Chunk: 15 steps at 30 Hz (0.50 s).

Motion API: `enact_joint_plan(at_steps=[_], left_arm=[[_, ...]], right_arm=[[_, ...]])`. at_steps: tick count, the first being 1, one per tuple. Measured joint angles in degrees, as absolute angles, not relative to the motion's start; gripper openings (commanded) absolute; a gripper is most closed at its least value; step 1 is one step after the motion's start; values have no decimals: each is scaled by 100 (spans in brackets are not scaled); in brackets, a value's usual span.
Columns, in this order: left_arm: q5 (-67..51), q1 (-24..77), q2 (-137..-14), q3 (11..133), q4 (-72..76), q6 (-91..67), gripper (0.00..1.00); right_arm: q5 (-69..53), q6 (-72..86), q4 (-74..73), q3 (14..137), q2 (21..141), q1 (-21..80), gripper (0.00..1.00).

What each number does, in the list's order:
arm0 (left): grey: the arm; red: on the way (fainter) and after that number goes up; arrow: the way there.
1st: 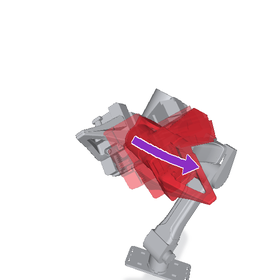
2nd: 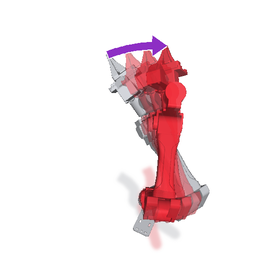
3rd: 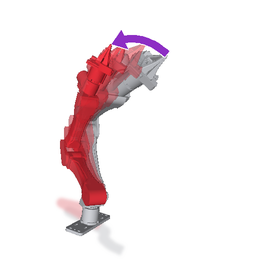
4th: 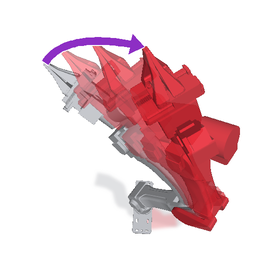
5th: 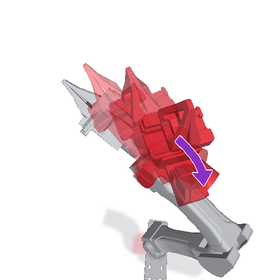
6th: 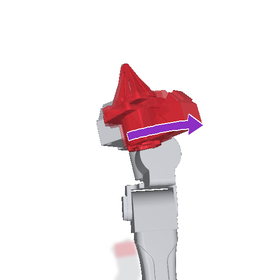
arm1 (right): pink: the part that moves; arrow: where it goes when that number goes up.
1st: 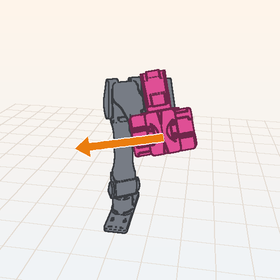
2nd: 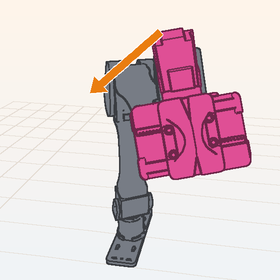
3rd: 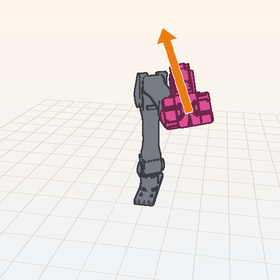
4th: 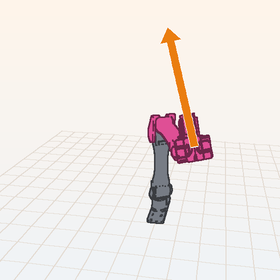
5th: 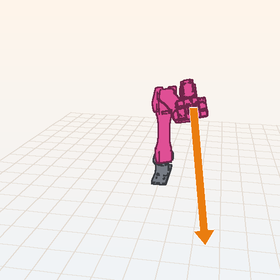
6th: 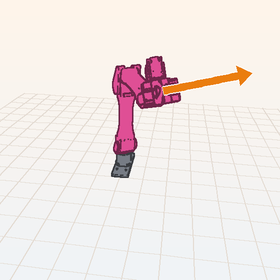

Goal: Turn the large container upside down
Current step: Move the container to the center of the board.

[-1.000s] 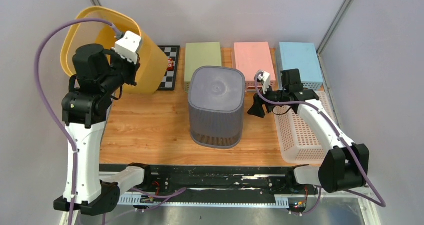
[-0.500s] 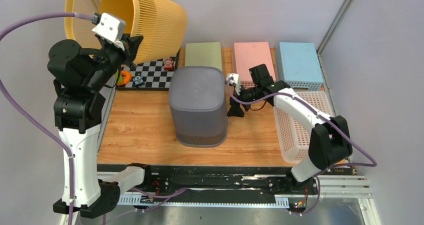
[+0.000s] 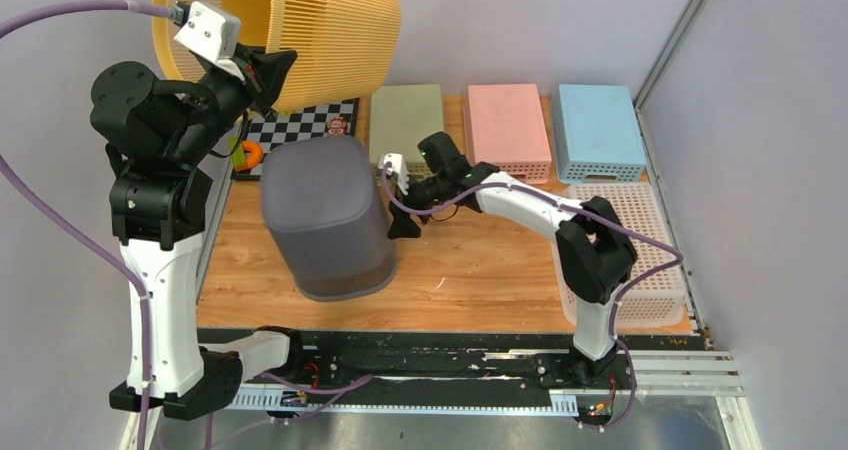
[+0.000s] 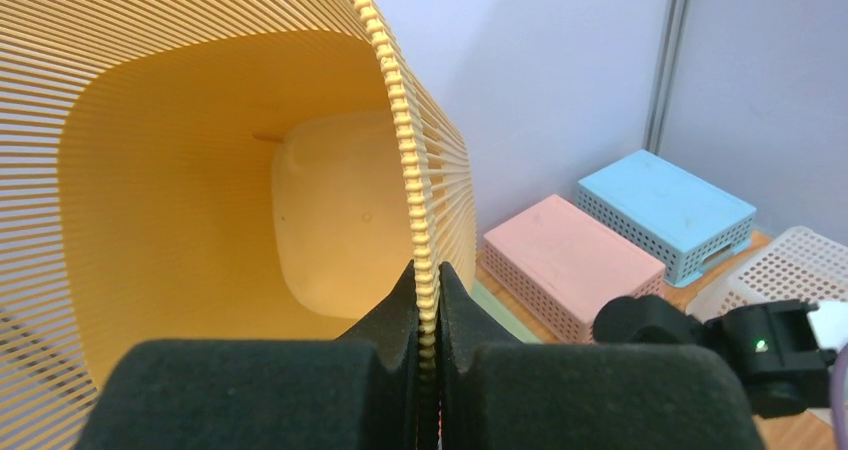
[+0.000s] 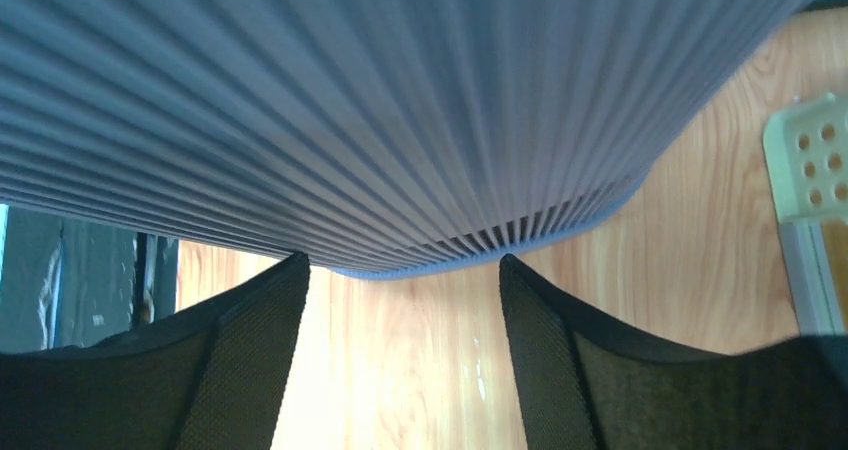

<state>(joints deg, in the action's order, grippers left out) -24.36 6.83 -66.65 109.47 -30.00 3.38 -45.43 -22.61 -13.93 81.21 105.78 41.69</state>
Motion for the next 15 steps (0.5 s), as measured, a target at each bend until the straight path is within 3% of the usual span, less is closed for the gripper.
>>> enact_joint_plan(at_steps=[2,8,15], left_arm=[[-2453,683,-6689,10960,-2978,298,0],[-2700,687,-6864,10989,-2853,158,0],[-2665,1660,-7275,11100,-3061,548,0]], right_arm=[[-4495,-1750,-1127,8346,10803,4359,86],[-4777,-1092,-1319,8683,10818,4480,88],[-5365,-3531,-4678,8442,8742,2915,89]])
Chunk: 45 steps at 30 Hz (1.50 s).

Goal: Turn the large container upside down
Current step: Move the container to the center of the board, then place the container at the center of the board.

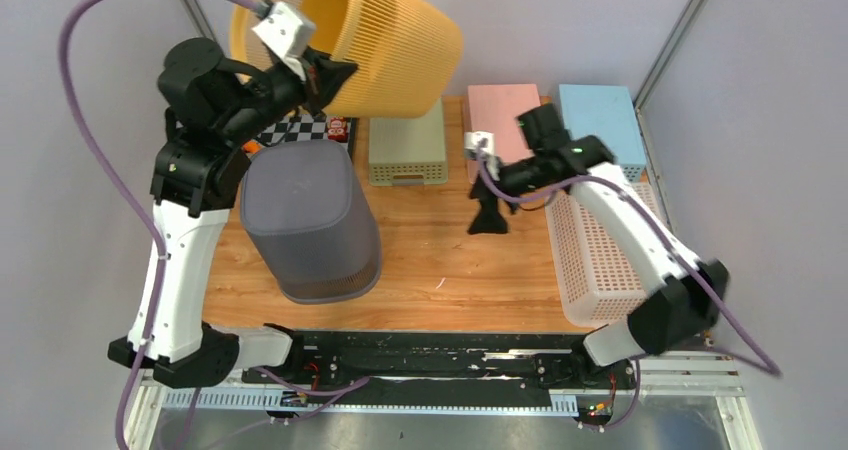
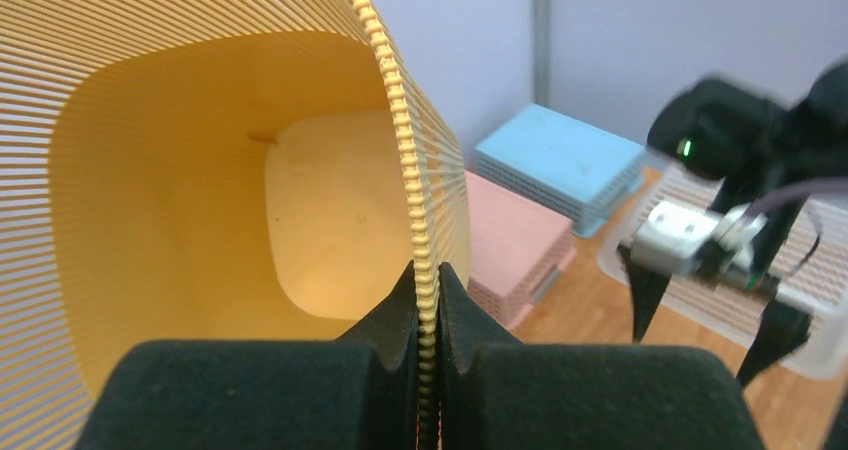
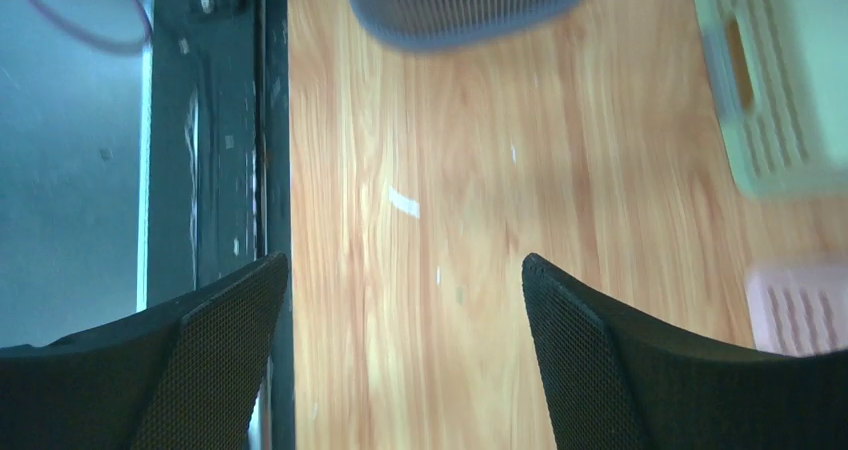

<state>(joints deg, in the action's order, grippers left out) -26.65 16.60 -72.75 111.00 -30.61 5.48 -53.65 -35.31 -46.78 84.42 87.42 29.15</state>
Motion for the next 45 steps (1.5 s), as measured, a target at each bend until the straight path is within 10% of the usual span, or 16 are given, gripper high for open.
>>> enact_joint_plan(at_steps=[11,28,45], left_arm=[[-2600,3979,-7800,10910,-4139,1697,0],[-1857,5881,-8324,9550,-4908,2392,0],[-1455,6084,-8444,9439,-4217,2346,99]], right_arm=[[-3739,-5374,-7397,8064,5411,1372,100],[-2993,-5221,-7240,9070,4821,1297,100],[-3413,-5065,-6869,8868,5024,1286,100]])
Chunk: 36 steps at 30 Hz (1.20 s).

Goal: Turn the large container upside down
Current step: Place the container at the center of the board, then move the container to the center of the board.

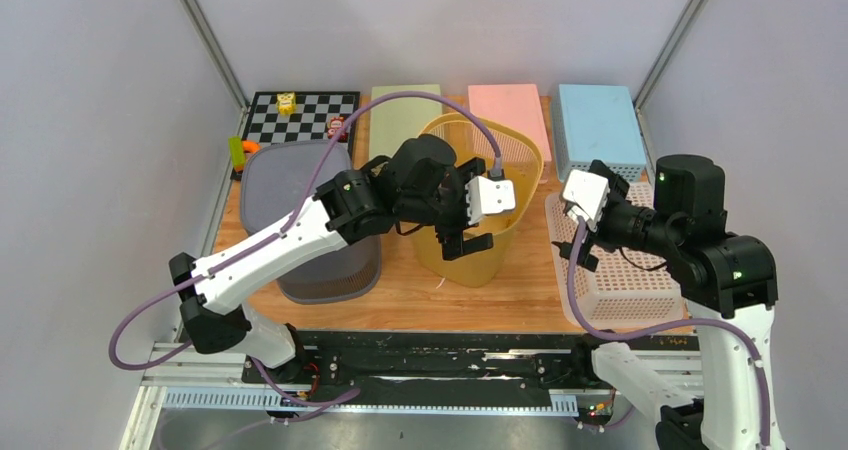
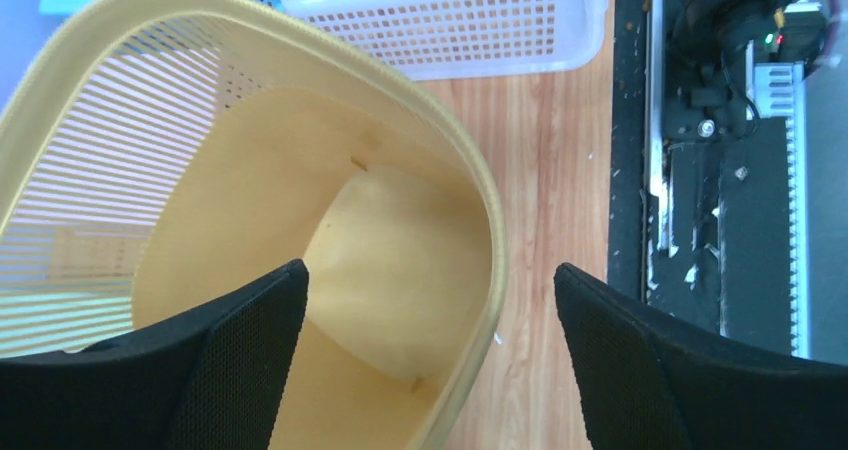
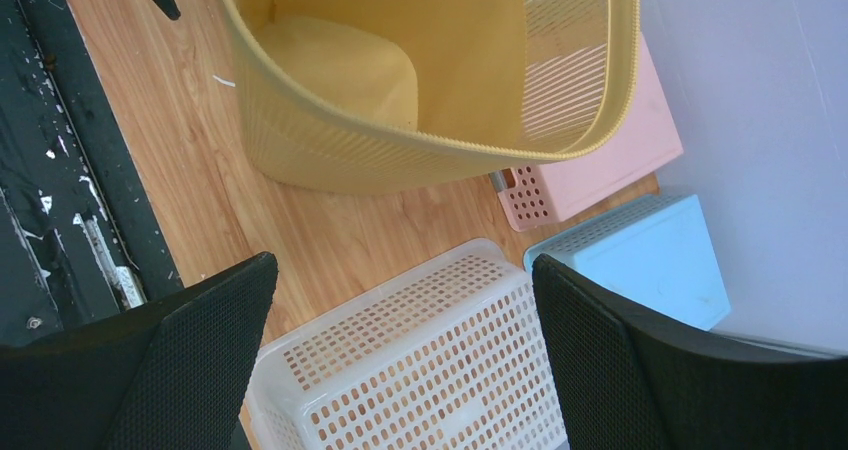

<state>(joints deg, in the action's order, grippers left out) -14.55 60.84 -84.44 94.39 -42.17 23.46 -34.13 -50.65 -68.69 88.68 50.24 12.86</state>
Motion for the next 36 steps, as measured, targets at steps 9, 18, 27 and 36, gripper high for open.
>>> enact_joint_plan(at_steps=[9,18,27,36], left_arm=[[-434,6047,-7900,10385,-4132,2241,100],[1772,4692,-7120,10300,-3883,2075,100],[2080,3817,-7328,9201,-4950,1651,100],[1732,3229,-7129,8770,-5334,1389,100]], right_arm=[[-3809,-4934,-6471,8591,5240,1284,100],[-4501,-4471,-5695,8392,5570,1286,100],[-4672,-4246,-5229,8379,5872,1529,100],[-4676,-4202,-5085,8353,5876,1811,100]])
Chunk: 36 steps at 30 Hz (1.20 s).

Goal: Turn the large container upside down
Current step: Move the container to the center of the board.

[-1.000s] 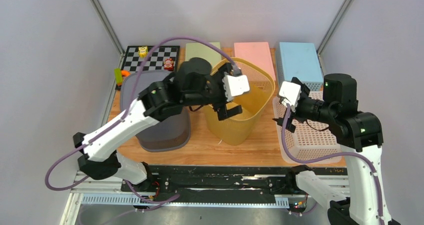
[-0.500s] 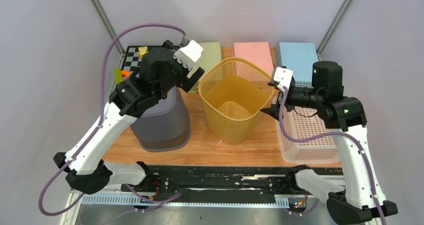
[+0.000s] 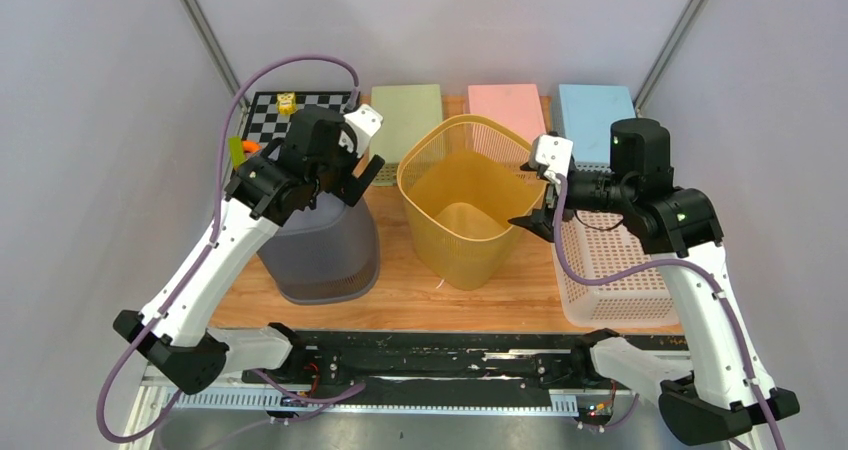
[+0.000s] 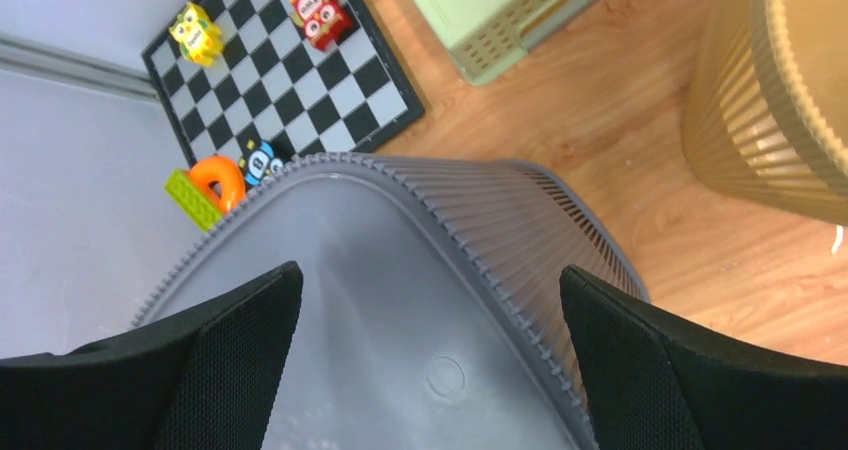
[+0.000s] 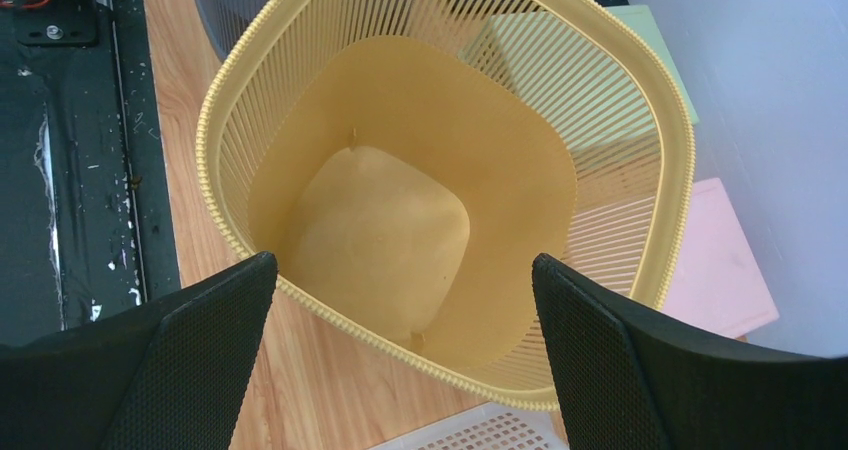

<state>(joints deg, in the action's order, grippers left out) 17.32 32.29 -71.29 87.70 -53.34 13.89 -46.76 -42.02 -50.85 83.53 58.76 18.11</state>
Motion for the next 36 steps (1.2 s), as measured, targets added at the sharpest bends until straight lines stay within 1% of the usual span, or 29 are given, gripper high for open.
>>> enact_joint_plan(at_steps=[6,14,25,36], left_arm=[[1511,3133,-6882,8403,-5439,1326,100],[1509,2847,-6381,7972,-5417,1527,100],[1413,1739,-5983,7450,-5065,2272,97],[1055,965,-5990,7343,-4871,2930,96]], right_arm=[[-4676,-4202,-5052,8353,5927,1946,100],[-4650,-4202,-5052,8350,5996,2075,100],[-4626,-4193,-5004,8211,5887,2102,100],[-4584,-4125,-4945,8211,5861,2143,100]])
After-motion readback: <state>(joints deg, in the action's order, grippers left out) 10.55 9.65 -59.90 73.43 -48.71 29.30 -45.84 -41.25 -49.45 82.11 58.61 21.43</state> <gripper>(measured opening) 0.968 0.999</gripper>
